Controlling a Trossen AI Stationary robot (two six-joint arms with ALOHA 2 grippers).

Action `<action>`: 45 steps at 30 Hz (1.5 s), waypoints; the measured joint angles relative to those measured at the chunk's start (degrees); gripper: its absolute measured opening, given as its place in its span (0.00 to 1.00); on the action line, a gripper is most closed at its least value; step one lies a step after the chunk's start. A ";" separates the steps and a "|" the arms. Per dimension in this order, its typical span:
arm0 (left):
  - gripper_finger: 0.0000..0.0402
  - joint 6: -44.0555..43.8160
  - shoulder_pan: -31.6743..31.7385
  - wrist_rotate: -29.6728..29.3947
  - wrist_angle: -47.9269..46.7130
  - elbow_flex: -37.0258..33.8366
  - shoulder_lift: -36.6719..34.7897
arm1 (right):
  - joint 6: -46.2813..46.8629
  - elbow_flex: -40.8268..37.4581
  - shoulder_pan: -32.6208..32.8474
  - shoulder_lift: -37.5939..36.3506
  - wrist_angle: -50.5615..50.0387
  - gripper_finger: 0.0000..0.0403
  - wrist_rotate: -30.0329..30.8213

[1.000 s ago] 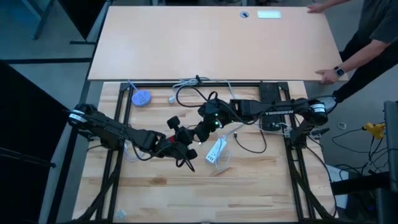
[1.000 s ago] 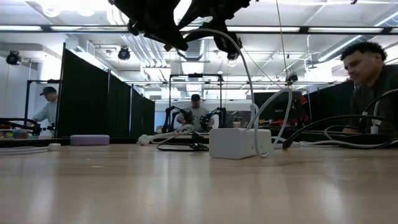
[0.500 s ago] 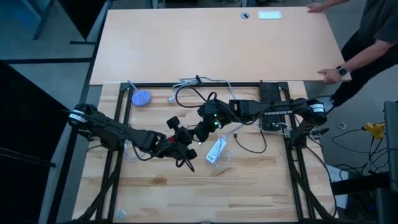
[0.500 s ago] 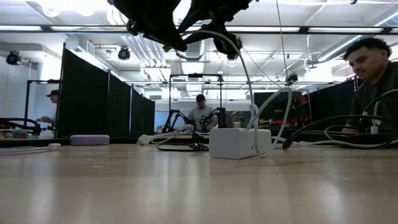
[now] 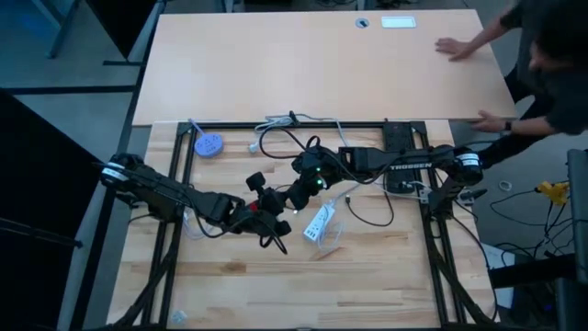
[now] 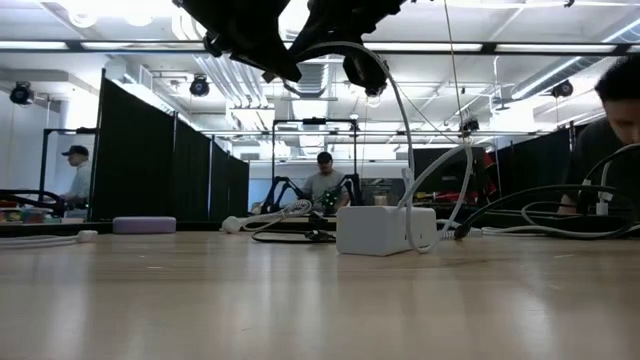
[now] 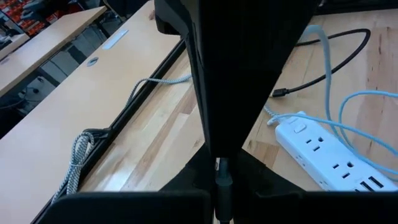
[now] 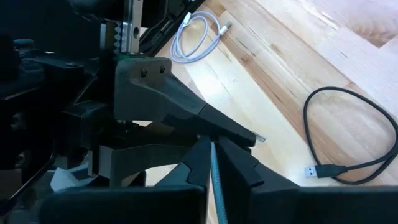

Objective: Insert USB
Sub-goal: Insert the blue charger cable into the white outlet extension

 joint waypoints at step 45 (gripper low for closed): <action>0.29 -13.85 -7.21 7.20 -12.63 -17.11 -5.55 | -3.05 8.70 12.68 8.44 -37.07 0.00 3.54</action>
